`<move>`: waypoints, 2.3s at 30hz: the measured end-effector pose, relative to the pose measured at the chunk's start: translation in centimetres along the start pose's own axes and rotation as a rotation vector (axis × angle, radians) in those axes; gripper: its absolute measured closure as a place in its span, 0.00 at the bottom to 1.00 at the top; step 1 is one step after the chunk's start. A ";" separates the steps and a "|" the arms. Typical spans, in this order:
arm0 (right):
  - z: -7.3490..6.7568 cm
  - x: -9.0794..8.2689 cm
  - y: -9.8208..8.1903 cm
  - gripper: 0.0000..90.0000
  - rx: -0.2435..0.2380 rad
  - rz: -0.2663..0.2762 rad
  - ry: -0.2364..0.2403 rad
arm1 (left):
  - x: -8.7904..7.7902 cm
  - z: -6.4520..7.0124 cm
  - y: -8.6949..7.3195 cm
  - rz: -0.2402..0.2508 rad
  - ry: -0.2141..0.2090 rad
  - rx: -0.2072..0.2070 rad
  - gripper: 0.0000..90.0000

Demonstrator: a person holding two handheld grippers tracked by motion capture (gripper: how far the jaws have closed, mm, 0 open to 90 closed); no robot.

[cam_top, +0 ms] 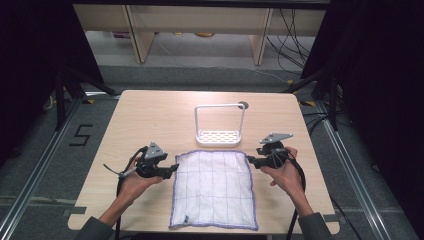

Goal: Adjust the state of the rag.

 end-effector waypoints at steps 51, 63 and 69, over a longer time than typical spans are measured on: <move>0.9 0.7 4.1 0.98 -0.037 0.050 0.052 | 2.1 -1.4 4.8 0.043 -0.047 0.140 0.96; 0.2 -2.7 4.8 0.98 -0.104 0.109 0.064 | -1.2 0.2 6.0 0.136 -0.075 0.146 0.96; -2.3 -4.8 2.0 0.98 -0.160 0.149 0.111 | -3.5 2.5 3.4 0.128 -0.111 0.198 0.96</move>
Point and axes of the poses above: each handheld gripper's, and its own axes: x roughly forward along the jaws, y roughly out of its top, z roughly to its right, the point moved 6 cm from there along x, roughly forward along the jaws, and after that the axes turned 1 degree about -z, right-handed, at the moved point
